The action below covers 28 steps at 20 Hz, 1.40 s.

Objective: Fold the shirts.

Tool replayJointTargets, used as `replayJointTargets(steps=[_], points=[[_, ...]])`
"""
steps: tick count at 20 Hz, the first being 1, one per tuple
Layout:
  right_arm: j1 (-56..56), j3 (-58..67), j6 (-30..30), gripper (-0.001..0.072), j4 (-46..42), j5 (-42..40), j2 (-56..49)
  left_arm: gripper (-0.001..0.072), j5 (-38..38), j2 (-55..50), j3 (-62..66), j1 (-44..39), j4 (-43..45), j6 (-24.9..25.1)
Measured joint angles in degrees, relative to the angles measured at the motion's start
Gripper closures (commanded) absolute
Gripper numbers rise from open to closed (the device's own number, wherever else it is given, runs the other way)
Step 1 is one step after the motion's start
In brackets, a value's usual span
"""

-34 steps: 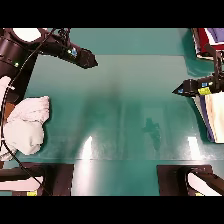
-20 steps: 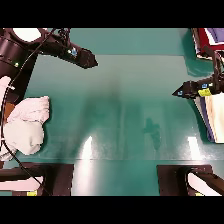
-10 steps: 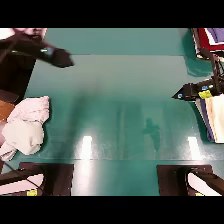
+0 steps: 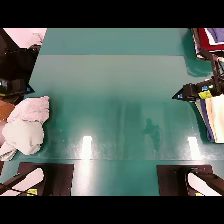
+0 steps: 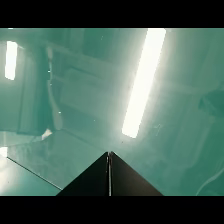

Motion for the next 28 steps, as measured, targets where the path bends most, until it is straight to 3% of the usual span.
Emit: replayJointTargets(steps=[5, 6, 7, 8, 9, 14, 19, 24, 28], points=[[0.0, 0.0, 0.0, 0.0698, 0.1, 0.0, 0.0, -0.0013, 9.4, -2.6, -8.9, 2.2, 4.1, 0.0], [0.0, 0.0, 0.0, 0.0698, 0.2, -0.1, 0.0, 0.017, 10.4, -3.6, -9.6, 2.4, 4.8, 0.0], [0.0, 0.0, 0.0, 0.0698, 0.3, -0.1, 0.0, 0.0439, 11.3, -4.8, -10.2, 2.5, 5.3, 0.0], [0.0, 0.0, 0.0, 0.0698, 0.3, -0.2, 0.0, 0.0622, 11.7, -5.8, -10.7, 2.6, 5.6, 0.0], [0.0, 0.0, 0.0, 0.0699, 0.3, -0.2, 0.0, 0.0687, 12.2, -6.5, -10.9, 2.6, 5.7, 0.0], [0.0, 0.9, 0.0, 0.0698, 0.4, -1.1, 0.0, 0.0689, 11.3, -5.9, -7.9, 2.6, 6.2, 0.1], [0.0, 9.6, 0.0, 0.0698, 0.4, -4.3, 0.0, 0.0689, 5.7, 1.6, 7.9, -2.8, 5.4, 1.0], [0.0, 21.1, 0.0, 0.0698, 0.4, -10.2, 0.0, 0.0689, -3.0, 5.7, 27.9, -18.8, 4.5, 1.6], [0.0, 27.7, 0.0, 0.0698, 0.4, -12.7, 0.0, 0.0688, -5.3, 5.7, 34.4, -33.1, 3.4, 1.6]])
